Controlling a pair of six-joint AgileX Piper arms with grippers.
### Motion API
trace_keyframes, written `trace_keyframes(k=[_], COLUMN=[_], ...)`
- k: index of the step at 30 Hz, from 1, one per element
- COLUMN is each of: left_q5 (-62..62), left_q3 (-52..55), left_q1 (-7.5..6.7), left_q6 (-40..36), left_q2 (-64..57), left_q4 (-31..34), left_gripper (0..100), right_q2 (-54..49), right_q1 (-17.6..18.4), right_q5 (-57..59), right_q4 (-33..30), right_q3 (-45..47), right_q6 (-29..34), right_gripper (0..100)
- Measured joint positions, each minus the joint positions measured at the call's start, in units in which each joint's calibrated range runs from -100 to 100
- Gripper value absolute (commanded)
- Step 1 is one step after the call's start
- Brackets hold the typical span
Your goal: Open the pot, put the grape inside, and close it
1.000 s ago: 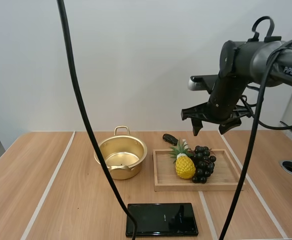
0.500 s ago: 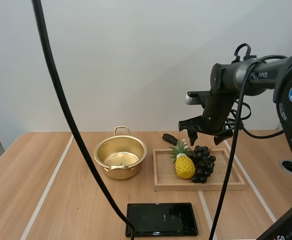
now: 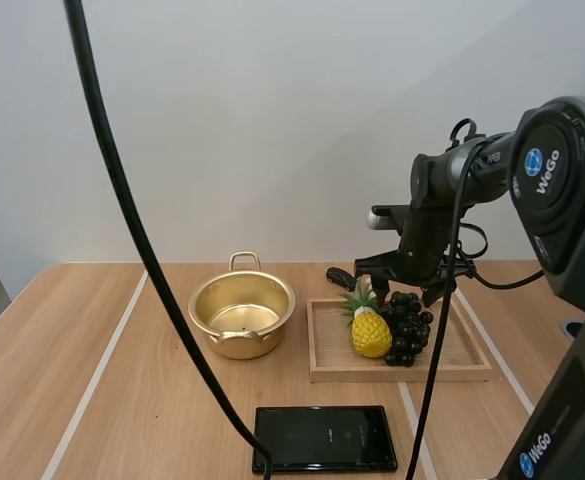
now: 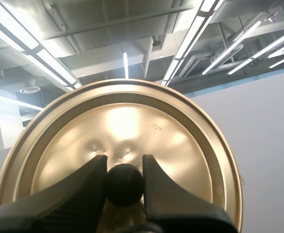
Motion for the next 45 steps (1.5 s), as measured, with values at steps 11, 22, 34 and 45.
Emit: trace_keyframes(k=[11,22,34,45], left_q5=[0.00,0.20,2.20,2.20], left_q3=[0.00,0.00,0.00,0.00], left_q1=[0.00,0.00,0.00,0.00], left_q6=[0.00,0.00,0.00,0.00], left_q2=[0.00,0.00,0.00,0.00], left_q4=[0.00,0.00,0.00,0.00], left_gripper=[0,0,0,0], right_q2=[3.36,4.77,7.53,5.22], right_q1=[-3.31,-3.53,-3.53,-3.53], right_q5=[-1.69,-2.34,-4.86,-3.47], right_q4=[0.00,3.99,6.37,5.01], right_q3=[0.00,0.00,2.42,2.42], right_q6=[2.27,2.27,-3.02,1.98], right_gripper=[100,100,11,0])
